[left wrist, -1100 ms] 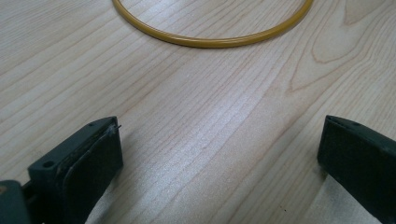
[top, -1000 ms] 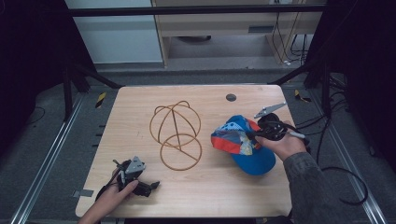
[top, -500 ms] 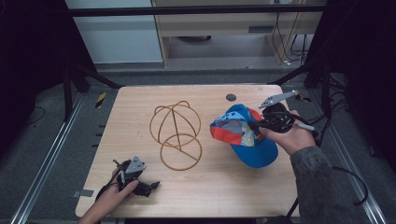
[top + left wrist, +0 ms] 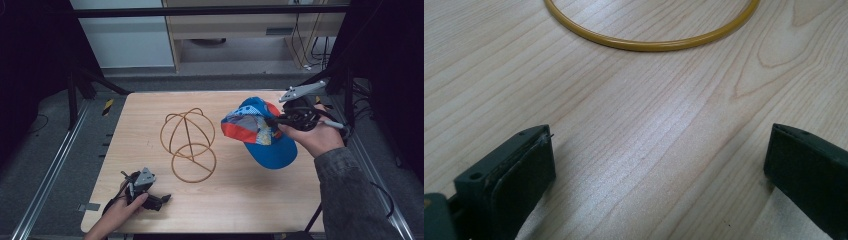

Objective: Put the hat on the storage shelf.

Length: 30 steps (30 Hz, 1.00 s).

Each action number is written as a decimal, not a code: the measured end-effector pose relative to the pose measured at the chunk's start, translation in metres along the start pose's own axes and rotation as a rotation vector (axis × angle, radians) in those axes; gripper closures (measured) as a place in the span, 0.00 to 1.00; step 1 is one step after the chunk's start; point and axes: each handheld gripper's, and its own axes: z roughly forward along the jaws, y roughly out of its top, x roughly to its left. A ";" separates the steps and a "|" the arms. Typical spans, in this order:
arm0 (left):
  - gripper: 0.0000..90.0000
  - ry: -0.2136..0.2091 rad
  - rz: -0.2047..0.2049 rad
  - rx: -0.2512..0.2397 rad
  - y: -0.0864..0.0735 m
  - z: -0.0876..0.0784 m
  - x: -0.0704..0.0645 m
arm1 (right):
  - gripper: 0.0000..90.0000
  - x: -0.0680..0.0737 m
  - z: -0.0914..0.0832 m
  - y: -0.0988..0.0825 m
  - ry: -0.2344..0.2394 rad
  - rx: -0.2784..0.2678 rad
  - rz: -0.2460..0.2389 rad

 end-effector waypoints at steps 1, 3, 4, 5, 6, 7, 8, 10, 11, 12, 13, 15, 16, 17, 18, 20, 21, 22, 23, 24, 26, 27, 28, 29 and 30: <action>0.00 0.000 0.000 0.000 0.000 0.000 0.000 | 1.00 0.001 -0.001 0.003 0.000 -0.007 -0.003; 0.00 0.001 0.000 0.000 0.000 0.000 0.000 | 1.00 0.002 -0.004 0.008 -0.001 -0.013 -0.008; 0.00 0.001 0.000 0.000 0.000 0.000 0.000 | 1.00 0.003 -0.006 0.010 0.000 -0.020 -0.011; 0.00 0.001 0.000 0.001 0.000 0.000 0.000 | 1.00 0.004 -0.007 0.013 0.001 -0.022 -0.016; 0.00 0.000 0.000 0.001 0.000 0.000 0.000 | 1.00 0.005 -0.008 0.016 -0.001 -0.025 -0.019; 0.00 0.000 0.000 0.001 0.000 0.000 0.000 | 1.00 0.006 -0.009 0.018 0.000 -0.024 -0.027; 0.00 0.001 0.000 0.000 0.000 0.000 0.000 | 1.00 0.008 -0.009 0.019 0.001 -0.026 -0.032; 0.00 0.001 0.000 0.001 0.000 0.000 0.000 | 1.00 0.009 -0.010 0.021 0.003 -0.029 -0.037; 0.00 0.001 0.000 0.001 0.000 0.000 0.000 | 1.00 0.010 -0.010 0.022 0.004 -0.030 -0.040; 0.00 0.001 0.000 0.000 0.000 0.000 0.000 | 1.00 0.010 -0.012 0.023 0.002 -0.032 -0.043; 0.00 0.001 0.000 0.001 0.000 0.000 0.000 | 1.00 0.010 -0.014 0.024 0.004 -0.042 -0.041; 0.00 0.000 0.001 0.001 0.000 0.000 0.000 | 1.00 0.009 -0.016 0.029 0.005 -0.053 -0.036; 0.00 -0.001 0.001 0.001 0.000 0.000 0.000 | 1.00 0.009 -0.017 0.032 0.000 -0.055 -0.038; 0.00 -0.001 0.001 0.002 0.000 0.000 0.000 | 1.00 0.010 -0.017 0.036 -0.003 -0.058 -0.044; 0.00 -0.001 0.001 0.002 0.000 0.000 0.000 | 1.00 0.011 -0.018 0.039 -0.002 -0.062 -0.047; 0.00 -0.001 0.002 0.003 0.000 0.000 0.000 | 1.00 0.013 -0.018 0.045 -0.001 -0.069 -0.058; 0.00 -0.001 0.001 0.003 0.000 0.000 0.000 | 1.00 0.014 -0.017 0.048 0.000 -0.068 -0.064; 0.00 -0.001 0.001 0.003 0.000 0.000 0.000 | 1.00 0.015 -0.017 0.049 0.001 -0.071 -0.068; 0.00 -0.001 0.001 0.003 0.000 0.000 0.000 | 1.00 0.016 -0.017 0.051 0.004 -0.074 -0.069; 0.00 -0.001 0.002 0.003 0.000 0.000 0.000 | 1.00 0.017 -0.016 0.052 0.006 -0.077 -0.070; 0.00 -0.001 0.001 0.003 0.000 0.000 0.000 | 1.00 0.019 -0.015 0.053 0.009 -0.084 -0.071; 0.00 -0.001 0.001 0.003 0.000 0.000 0.000 | 1.00 0.020 -0.015 0.053 0.012 -0.086 -0.074; 0.00 -0.001 0.001 0.003 0.000 0.000 0.000 | 1.00 0.020 -0.015 0.054 0.012 -0.086 -0.073; 0.00 -0.001 0.001 0.002 0.000 0.000 0.000 | 1.00 0.020 -0.015 0.055 0.014 -0.085 -0.072; 0.00 -0.001 0.001 0.003 0.000 0.000 0.000 | 1.00 0.020 -0.015 0.056 0.015 -0.085 -0.074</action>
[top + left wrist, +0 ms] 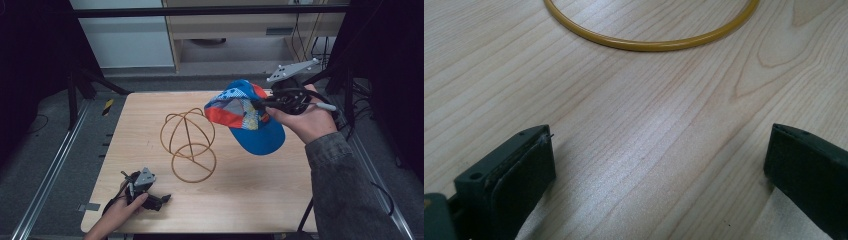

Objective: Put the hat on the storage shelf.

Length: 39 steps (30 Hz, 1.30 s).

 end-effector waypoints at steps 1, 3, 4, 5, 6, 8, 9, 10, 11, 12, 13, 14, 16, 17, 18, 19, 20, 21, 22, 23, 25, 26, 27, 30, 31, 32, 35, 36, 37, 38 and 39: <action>0.00 0.000 0.000 0.000 0.000 0.000 0.000 | 1.00 0.000 0.001 0.001 -0.001 0.007 -0.001; 0.00 0.000 0.000 0.000 0.000 0.000 0.000 | 1.00 0.001 0.002 0.003 -0.001 0.009 -0.006; 0.00 0.000 0.000 -0.001 0.000 0.000 0.000 | 1.00 0.002 0.003 0.003 0.001 0.003 -0.007; 0.00 0.000 0.000 -0.001 0.000 0.000 0.000 | 1.00 0.003 0.004 0.004 0.004 0.002 -0.007; 0.00 0.000 0.000 0.001 0.000 0.000 0.000 | 1.00 0.004 0.005 0.007 0.004 0.003 -0.011; 0.00 0.000 0.000 0.000 0.000 0.000 0.000 | 1.00 0.004 0.004 0.008 0.005 -0.002 -0.015; 0.00 0.000 0.000 -0.001 0.000 0.000 0.000 | 1.00 0.005 0.003 0.010 0.005 -0.007 -0.017; 0.00 0.000 0.000 -0.001 0.000 0.000 0.000 | 1.00 0.006 0.002 0.012 0.008 -0.012 -0.020; 0.00 0.001 0.000 -0.001 0.000 0.000 0.000 | 1.00 0.006 0.002 0.014 0.009 -0.013 -0.018; 0.00 0.000 0.000 -0.001 0.000 0.000 0.000 | 1.00 0.007 0.002 0.016 0.006 -0.017 -0.018; 0.00 0.000 0.000 -0.001 0.000 0.000 0.000 | 1.00 0.007 0.002 0.018 0.008 -0.024 -0.022; 0.00 0.000 0.000 -0.001 0.000 0.000 0.000 | 1.00 0.008 0.002 0.021 0.008 -0.029 -0.022; 0.00 -0.001 0.001 0.000 0.000 0.000 0.000 | 1.00 0.010 0.003 0.024 0.010 -0.036 -0.027; 0.00 -0.001 0.001 0.000 0.000 0.000 0.000 | 1.00 0.011 0.005 0.026 0.013 -0.038 -0.030; 0.00 -0.001 0.001 0.000 0.000 0.000 0.000 | 1.00 0.012 0.005 0.028 0.017 -0.037 -0.032; 0.00 -0.001 0.001 0.000 0.000 0.000 0.000 | 1.00 0.012 0.007 0.031 0.023 -0.042 -0.033; 0.00 0.000 0.001 0.000 0.000 0.000 0.000 | 1.00 0.013 0.008 0.033 0.029 -0.047 -0.033; 0.00 -0.001 0.000 -0.002 0.000 0.000 0.000 | 1.00 0.014 0.010 0.036 0.030 -0.047 -0.034; 0.00 -0.001 -0.001 -0.002 0.000 0.000 0.000 | 1.00 0.015 0.012 0.038 0.033 -0.046 -0.037; 0.00 -0.001 0.000 -0.001 0.000 0.000 0.000 | 1.00 0.017 0.014 0.041 0.037 -0.050 -0.042; 0.00 0.001 0.003 0.000 0.000 0.000 0.000 | 1.00 0.021 0.017 0.045 0.041 -0.051 -0.054; 0.00 0.001 0.003 0.000 0.000 0.000 0.000 | 1.00 0.022 0.019 0.047 0.046 -0.054 -0.055; 0.00 0.001 0.002 -0.001 0.000 0.000 0.000 | 1.00 0.023 0.020 0.048 0.048 -0.051 -0.056; 0.00 0.001 0.001 -0.001 0.000 0.000 0.000 | 1.00 0.028 0.026 0.048 0.058 -0.055 -0.058; 0.00 0.001 0.001 -0.001 0.000 0.000 0.000 | 1.00 0.030 0.027 0.047 0.060 -0.056 -0.058; 0.00 0.001 0.001 0.000 0.000 0.000 0.000 | 1.00 0.031 0.029 0.047 0.068 -0.057 -0.056; 0.00 0.001 0.001 0.000 0.000 0.000 0.000 | 1.00 0.032 0.032 0.047 0.075 -0.056 -0.057; 0.00 0.001 0.001 0.000 0.000 0.000 0.000 | 1.00 0.032 0.032 0.047 0.075 -0.052 -0.058; 0.00 0.001 0.001 0.000 0.000 0.000 0.000 | 1.00 0.032 0.033 0.047 0.076 -0.053 -0.058; 0.00 0.001 0.001 0.000 0.000 0.000 0.000 | 1.00 0.032 0.033 0.047 0.080 -0.055 -0.057; 0.00 0.001 0.001 -0.001 0.000 0.000 0.000 | 1.00 0.032 0.034 0.047 0.080 -0.053 -0.055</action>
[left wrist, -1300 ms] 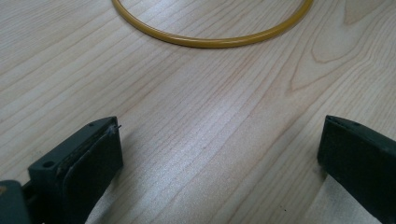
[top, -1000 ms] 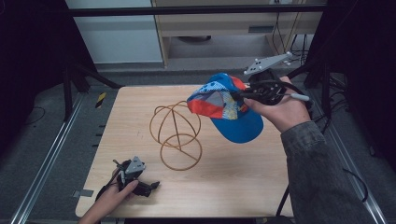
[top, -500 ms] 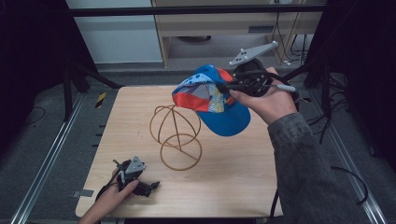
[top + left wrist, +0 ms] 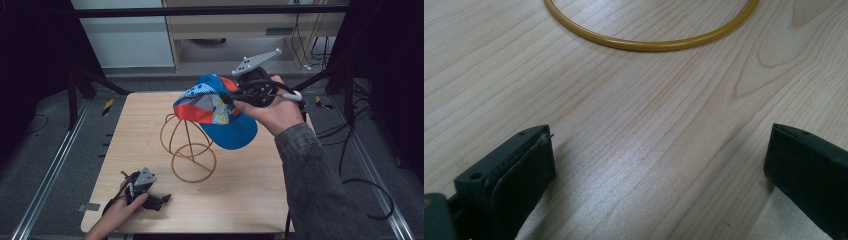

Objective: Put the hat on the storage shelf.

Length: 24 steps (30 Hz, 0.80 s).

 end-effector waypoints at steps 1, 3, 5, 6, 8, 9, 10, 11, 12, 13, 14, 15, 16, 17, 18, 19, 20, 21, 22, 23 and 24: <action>0.00 0.000 0.000 0.000 0.000 0.000 0.000 | 1.00 0.000 0.001 0.000 0.001 0.003 0.002; 0.00 0.000 0.000 0.000 0.000 0.000 0.000 | 1.00 0.000 0.002 0.000 0.004 0.002 0.001; 0.00 0.000 0.000 0.000 0.000 0.000 0.000 | 1.00 0.000 0.003 0.001 0.008 0.003 0.001; 0.00 0.000 0.000 0.000 0.000 0.000 0.000 | 1.00 0.001 0.003 0.002 0.007 0.003 0.000; 0.00 0.000 0.000 0.000 0.000 0.000 0.000 | 1.00 0.002 0.004 0.004 0.013 0.001 0.000; 0.00 0.000 0.000 0.000 0.000 0.000 0.000 | 1.00 0.002 0.004 0.005 0.012 -0.002 -0.002; 0.00 0.000 0.000 0.000 0.000 0.000 0.000 | 1.00 0.002 0.004 0.006 0.012 -0.003 -0.001; 0.00 0.000 0.000 0.000 0.000 0.000 0.000 | 1.00 0.003 0.005 0.008 0.015 -0.004 0.000; 0.00 0.000 0.000 0.000 0.000 0.000 0.000 | 1.00 0.004 0.007 0.009 0.018 -0.001 -0.006; 0.00 0.000 0.000 0.000 0.000 0.000 0.000 | 1.00 0.006 0.009 0.011 0.018 0.002 -0.011; 0.00 0.000 0.000 0.000 0.000 0.000 0.000 | 1.00 0.007 0.010 0.012 0.023 0.005 -0.015; 0.00 0.000 0.000 0.001 0.000 0.000 0.000 | 1.00 0.008 0.011 0.014 0.026 0.003 -0.020; 0.00 0.000 0.000 0.000 0.000 0.000 0.000 | 1.00 0.009 0.013 0.015 0.028 -0.001 -0.023; 0.00 0.000 0.000 0.000 0.000 0.000 0.000 | 1.00 0.010 0.016 0.017 0.033 0.000 -0.023; 0.00 0.000 0.000 0.000 0.000 0.000 0.000 | 1.00 0.011 0.019 0.019 0.038 0.005 -0.023; 0.00 -0.001 -0.002 0.000 0.000 0.000 0.000 | 1.00 0.013 0.022 0.021 0.038 0.006 -0.027; 0.00 -0.002 -0.001 0.000 0.000 0.000 0.000 | 1.00 0.014 0.024 0.024 0.043 0.010 -0.033; 0.00 -0.002 0.000 0.000 0.000 0.000 0.000 | 1.00 0.017 0.027 0.026 0.046 0.014 -0.038; 0.00 0.000 0.001 -0.001 0.000 0.000 0.000 | 1.00 0.019 0.029 0.029 0.047 0.016 -0.045; 0.00 -0.001 -0.002 -0.001 0.000 0.000 0.000 | 1.00 0.020 0.032 0.032 0.054 0.013 -0.053; 0.00 -0.001 -0.001 -0.001 0.000 0.000 0.000 | 1.00 0.021 0.035 0.034 0.061 0.013 -0.057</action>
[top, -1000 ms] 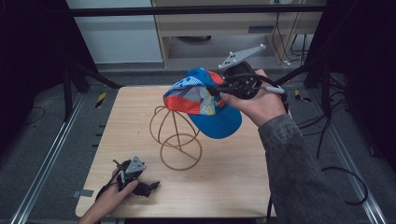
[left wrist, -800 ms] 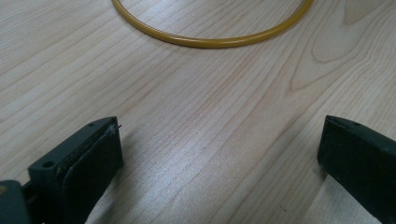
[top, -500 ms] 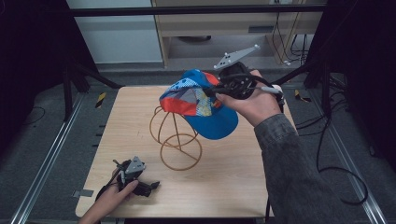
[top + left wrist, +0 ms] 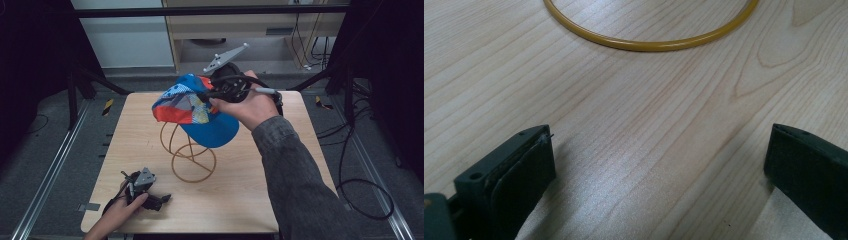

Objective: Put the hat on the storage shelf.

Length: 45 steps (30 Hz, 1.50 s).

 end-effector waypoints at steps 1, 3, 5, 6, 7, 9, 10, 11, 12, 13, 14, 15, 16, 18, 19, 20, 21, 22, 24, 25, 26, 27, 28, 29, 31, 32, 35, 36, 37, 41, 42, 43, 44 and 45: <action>0.00 0.000 -0.001 0.000 0.000 0.000 0.000 | 1.00 0.000 0.004 0.002 0.004 0.002 -0.002; 0.00 0.000 -0.001 -0.001 0.000 0.000 0.000 | 1.00 0.002 0.010 0.006 0.014 0.012 -0.009; 0.00 0.001 0.001 0.000 0.000 0.000 0.000 | 1.00 0.004 0.015 0.008 0.015 0.028 -0.023; 0.00 0.001 0.001 0.000 0.000 0.000 0.000 | 1.00 0.005 0.017 0.008 0.015 0.033 -0.022; 0.00 0.002 0.001 0.000 0.000 0.000 0.000 | 1.00 0.005 0.019 0.008 0.016 0.037 -0.019; 0.00 0.002 0.001 0.000 0.000 0.000 0.000 | 1.00 0.005 0.023 0.008 0.016 0.043 -0.018; 0.00 0.001 0.001 0.000 0.000 0.000 0.000 | 1.00 0.005 0.024 0.008 0.017 0.049 -0.018; 0.00 0.001 0.001 0.000 0.000 0.000 0.000 | 1.00 0.005 0.025 0.008 0.019 0.050 -0.019; 0.00 0.001 0.001 0.000 0.000 0.000 0.000 | 1.00 0.005 0.025 0.008 0.020 0.053 -0.018; 0.00 0.001 0.001 0.000 0.000 0.000 0.000 | 1.00 0.005 0.026 0.009 0.020 0.053 -0.017; 0.00 0.001 0.001 0.000 0.000 0.000 0.000 | 1.00 0.005 0.027 0.009 0.022 0.055 -0.017; 0.00 0.001 0.001 0.000 0.000 0.000 0.000 | 1.00 0.006 0.028 0.010 0.022 0.057 -0.017; 0.00 0.001 0.001 0.000 0.000 0.000 0.000 | 1.00 0.006 0.028 0.010 0.025 0.058 -0.019; 0.00 0.001 0.001 0.000 0.000 0.000 0.000 | 1.00 0.006 0.029 0.010 0.028 0.063 -0.023; 0.00 0.000 -0.001 -0.002 0.000 0.000 0.000 | 1.00 0.006 0.030 0.010 0.027 0.063 -0.022; 0.00 0.000 -0.001 -0.002 0.000 0.000 0.000 | 1.00 0.007 0.031 0.010 0.028 0.065 -0.023; 0.00 0.000 -0.001 -0.002 0.000 0.000 0.000 | 1.00 0.007 0.033 0.010 0.031 0.066 -0.022; 0.00 0.001 -0.001 -0.001 0.000 0.000 0.000 | 1.00 0.007 0.035 0.011 0.031 0.070 -0.023; 0.00 0.001 -0.001 -0.001 0.000 0.000 0.000 | 1.00 0.008 0.039 0.011 0.032 0.077 -0.025; 0.00 0.001 -0.001 -0.001 0.000 0.000 0.000 | 1.00 0.008 0.042 0.012 0.036 0.079 -0.027; 0.00 0.001 -0.001 -0.001 0.000 0.000 0.000 | 1.00 0.009 0.044 0.012 0.035 0.081 -0.025; 0.00 0.000 -0.001 -0.001 0.000 0.000 0.000 | 1.00 0.009 0.046 0.012 0.038 0.080 -0.026; 0.00 0.003 -0.001 0.000 0.000 0.000 0.000 | 1.00 0.010 0.048 0.012 0.041 0.080 -0.026; 0.00 0.003 -0.001 0.001 0.000 0.000 0.000 | 1.00 0.011 0.050 0.012 0.045 0.084 -0.027; 0.00 0.002 0.000 0.002 0.000 0.000 0.000 | 1.00 0.012 0.053 0.012 0.049 0.093 -0.030; 0.00 0.001 0.000 0.001 0.000 0.000 0.000 | 1.00 0.013 0.055 0.012 0.050 0.093 -0.029; 0.00 0.002 -0.001 0.001 0.000 0.000 0.000 | 0.99 0.015 0.059 0.014 0.054 0.103 -0.038; 0.00 0.002 -0.001 0.001 0.000 0.000 0.000 | 0.99 0.015 0.060 0.014 0.050 0.111 -0.041; 0.00 0.003 -0.001 0.000 0.000 0.000 0.000 | 0.99 0.015 0.062 0.014 0.048 0.115 -0.039; 0.00 0.001 0.001 -0.001 0.000 0.000 0.000 | 0.99 0.013 0.069 0.017 0.045 0.130 -0.033; 0.00 0.000 0.002 -0.002 0.000 0.000 0.000 | 0.99 0.013 0.070 0.017 0.045 0.137 -0.034; 0.00 0.001 0.002 -0.001 0.000 0.000 0.000 | 0.99 0.013 0.072 0.018 0.042 0.137 -0.033; 0.00 0.000 0.001 -0.001 0.000 0.000 0.000 | 0.99 0.012 0.072 0.017 0.043 0.138 -0.033; 0.00 0.002 0.004 -0.001 0.000 0.000 0.000 | 0.99 0.012 0.072 0.017 0.043 0.140 -0.033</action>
